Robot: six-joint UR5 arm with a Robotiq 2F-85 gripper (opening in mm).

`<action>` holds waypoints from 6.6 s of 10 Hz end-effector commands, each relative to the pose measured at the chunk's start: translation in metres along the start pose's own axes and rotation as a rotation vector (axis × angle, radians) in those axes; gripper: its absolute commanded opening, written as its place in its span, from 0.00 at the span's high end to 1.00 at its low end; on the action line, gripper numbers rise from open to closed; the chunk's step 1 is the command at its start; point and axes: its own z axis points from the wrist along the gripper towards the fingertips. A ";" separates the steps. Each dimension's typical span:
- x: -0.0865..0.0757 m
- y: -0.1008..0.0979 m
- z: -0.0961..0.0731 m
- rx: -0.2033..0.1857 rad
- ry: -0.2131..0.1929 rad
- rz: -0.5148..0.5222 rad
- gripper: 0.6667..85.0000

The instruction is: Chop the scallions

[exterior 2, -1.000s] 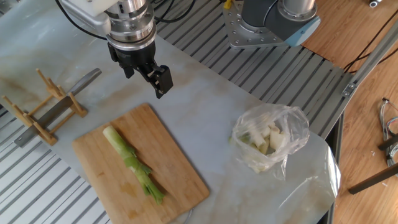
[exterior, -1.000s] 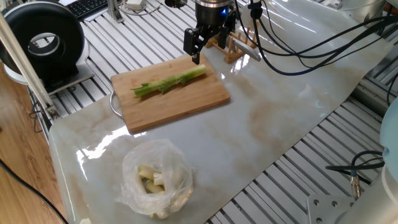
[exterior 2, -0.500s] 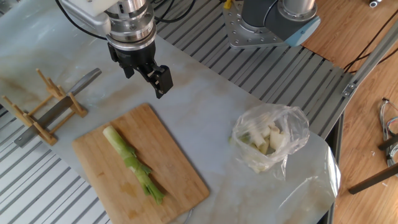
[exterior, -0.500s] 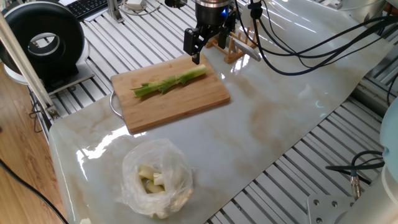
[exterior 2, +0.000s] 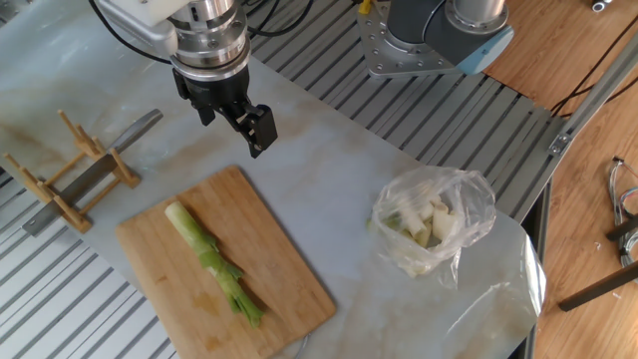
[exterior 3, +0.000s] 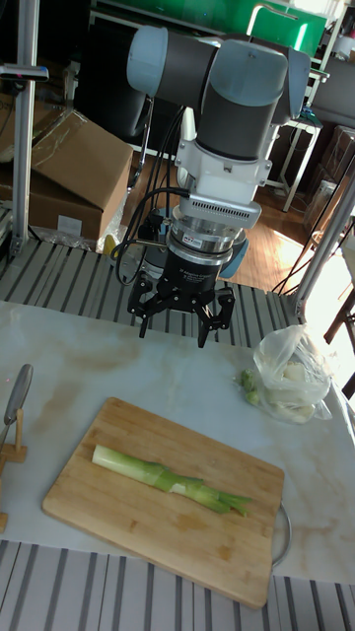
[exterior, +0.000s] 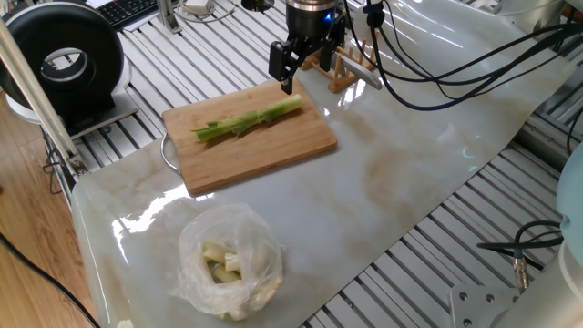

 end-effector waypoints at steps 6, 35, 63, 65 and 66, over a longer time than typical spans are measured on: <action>0.025 -0.001 -0.001 0.042 0.097 0.054 0.99; -0.087 -0.076 0.029 0.118 0.086 -0.024 0.99; -0.150 -0.211 0.097 0.367 0.105 -0.133 0.50; -0.158 -0.207 0.107 0.354 0.085 -0.101 0.56; -0.162 -0.205 0.111 0.353 0.061 -0.035 0.57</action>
